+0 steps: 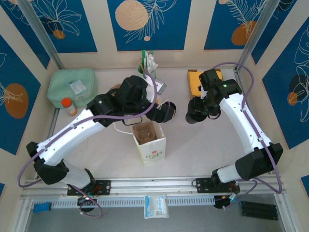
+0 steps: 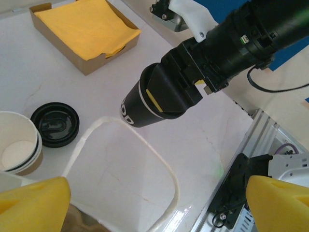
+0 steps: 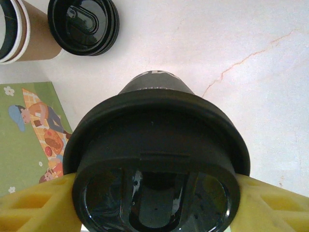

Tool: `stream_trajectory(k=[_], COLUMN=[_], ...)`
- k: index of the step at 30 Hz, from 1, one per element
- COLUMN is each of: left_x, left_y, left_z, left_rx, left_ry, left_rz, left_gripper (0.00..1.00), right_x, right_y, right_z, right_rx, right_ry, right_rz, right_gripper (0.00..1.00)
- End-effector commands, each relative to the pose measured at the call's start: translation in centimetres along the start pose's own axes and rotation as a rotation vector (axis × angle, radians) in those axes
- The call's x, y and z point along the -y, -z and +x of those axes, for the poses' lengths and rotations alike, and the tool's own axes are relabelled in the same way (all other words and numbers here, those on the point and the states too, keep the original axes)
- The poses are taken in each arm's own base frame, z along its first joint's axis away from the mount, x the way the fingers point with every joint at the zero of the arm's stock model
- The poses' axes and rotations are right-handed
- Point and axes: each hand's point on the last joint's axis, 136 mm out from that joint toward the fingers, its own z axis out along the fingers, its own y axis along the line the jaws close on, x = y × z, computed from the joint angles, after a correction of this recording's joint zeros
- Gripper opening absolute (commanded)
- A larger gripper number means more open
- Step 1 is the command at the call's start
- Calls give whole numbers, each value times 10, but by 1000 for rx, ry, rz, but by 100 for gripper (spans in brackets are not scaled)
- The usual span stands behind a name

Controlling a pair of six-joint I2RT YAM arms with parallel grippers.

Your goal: Pack the takeout coffee

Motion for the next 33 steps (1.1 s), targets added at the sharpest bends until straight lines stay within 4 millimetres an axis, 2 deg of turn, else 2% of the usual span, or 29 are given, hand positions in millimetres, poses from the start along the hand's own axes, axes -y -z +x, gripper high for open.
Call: stream_trajectory(k=[1,8,10,13,18,21,28,33], left_x=[6,8,7,6,1,-2,-16,-24], left_y=[-4,-27,-32,-40,-53,-57,-61,-59], left_z=[-15,-12,-13,-16,-20,-28,-46,-56], left_rx=[47,34,38,47,64,87,148,196], left_ry=[29,56,59,65,64,53,47,57], left_rz=[11,27,25,24,2,-20,-85,-117], left_gripper=[90,79,73,60,29,16,4,0], right_x=[-4,-6,-7,-6,-5,-6,-6,-6], right_y=[3,1,-1,-1,0,1,4,5], right_z=[5,6,6,6,5,4,2,1], right_rx=[-5,-4,-6,-4,-1,4,10,14], right_ry=[10,8,6,8,4,1,0,0], right_rz=[-44,-62,-64,-64,-67,-70,-71,-69], right_gripper=[69,69,69,69,69,69,69,69])
